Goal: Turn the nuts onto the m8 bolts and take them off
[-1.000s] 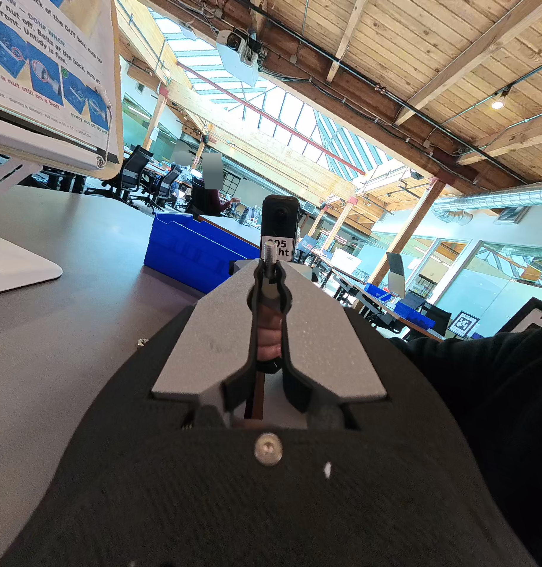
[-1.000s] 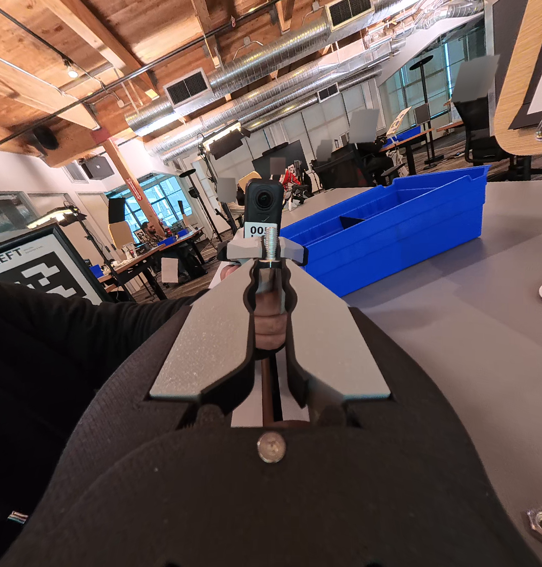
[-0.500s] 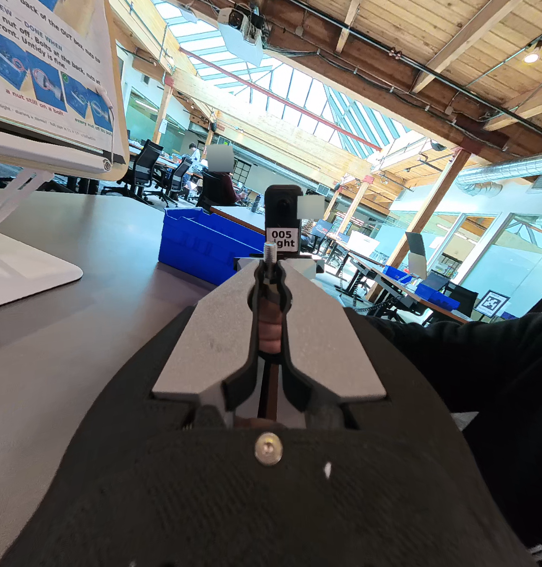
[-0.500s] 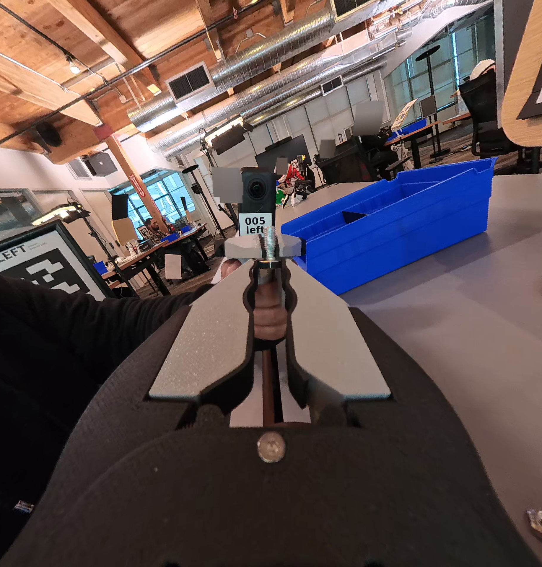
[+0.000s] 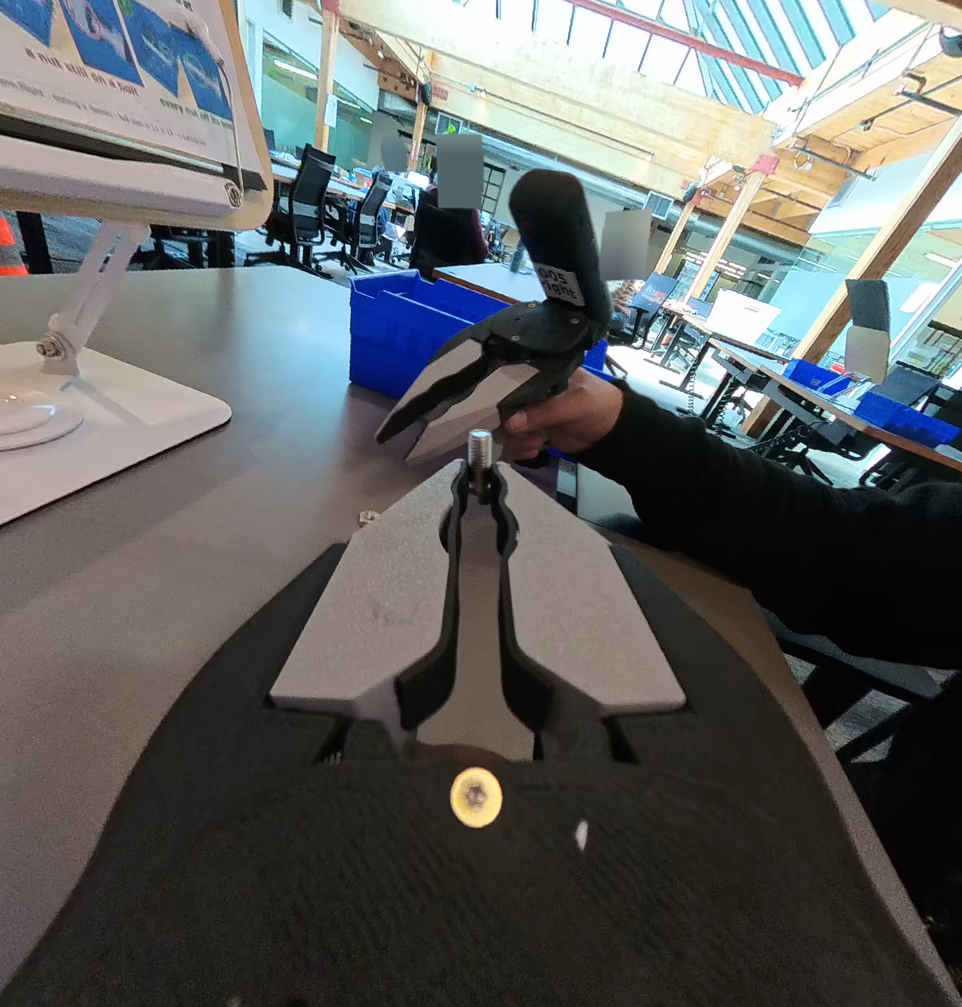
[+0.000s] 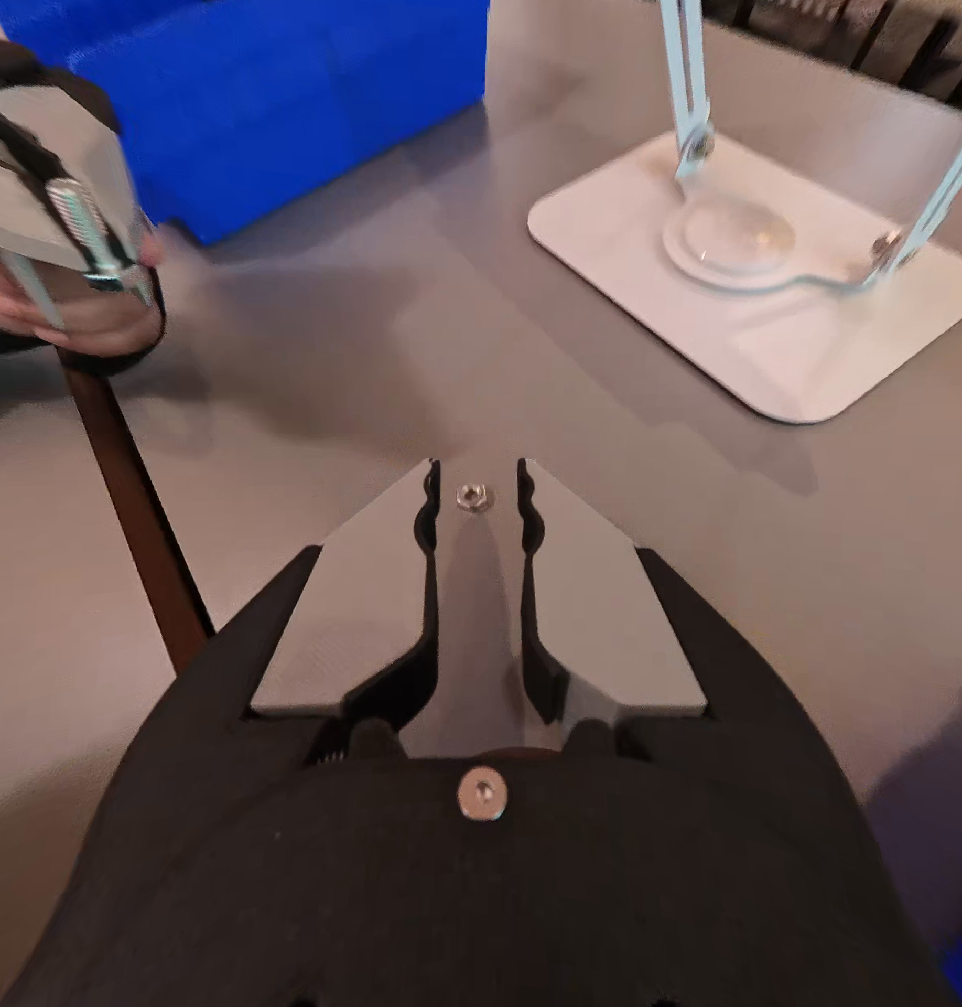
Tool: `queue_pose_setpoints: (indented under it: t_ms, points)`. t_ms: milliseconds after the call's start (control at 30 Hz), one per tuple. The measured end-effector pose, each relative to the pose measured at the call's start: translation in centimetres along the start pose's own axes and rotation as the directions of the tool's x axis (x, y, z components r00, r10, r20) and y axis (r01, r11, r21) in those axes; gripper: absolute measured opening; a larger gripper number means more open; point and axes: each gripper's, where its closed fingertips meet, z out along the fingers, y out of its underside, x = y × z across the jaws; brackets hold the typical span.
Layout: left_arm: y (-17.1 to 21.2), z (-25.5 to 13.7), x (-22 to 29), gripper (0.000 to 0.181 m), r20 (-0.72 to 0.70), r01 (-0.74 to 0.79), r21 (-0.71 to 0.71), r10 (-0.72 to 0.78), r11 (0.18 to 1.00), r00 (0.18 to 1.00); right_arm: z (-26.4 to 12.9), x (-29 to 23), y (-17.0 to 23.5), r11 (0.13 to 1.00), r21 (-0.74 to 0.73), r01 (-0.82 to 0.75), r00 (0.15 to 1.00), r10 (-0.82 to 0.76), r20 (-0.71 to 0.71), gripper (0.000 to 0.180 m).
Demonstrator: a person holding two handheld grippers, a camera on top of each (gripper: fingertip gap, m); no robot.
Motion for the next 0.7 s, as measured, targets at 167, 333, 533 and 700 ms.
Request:
queue_pose_setpoints:
  t_ms: [167,333,533,700]
  points:
    - [0.4,0.2,-0.2,0.004,0.006,0.01,-0.014,-0.01,1.0,1.0,1.7,-0.2,2.1,0.994,-0.104,-0.045,0.999,0.047,0.015,0.032]
    - [1.2,0.4,0.1,0.005,-0.022,0.016,-0.051,-0.017,0.999,1.0,2.7,0.0,3.1,0.984,-0.166,0.071,0.997,-0.076,-0.026,0.031]
    - [1.4,0.4,0.2,0.004,-0.031,0.019,-0.06,-0.021,0.998,0.999,3.5,-0.2,3.4,0.98,-0.18,0.088,0.996,-0.09,-0.008,0.026]
    - [1.7,0.6,0.1,0.005,-0.03,0.02,-0.07,-0.023,0.997,0.999,3.6,-0.2,3.3,0.981,-0.177,0.076,0.997,-0.078,-0.001,0.011]
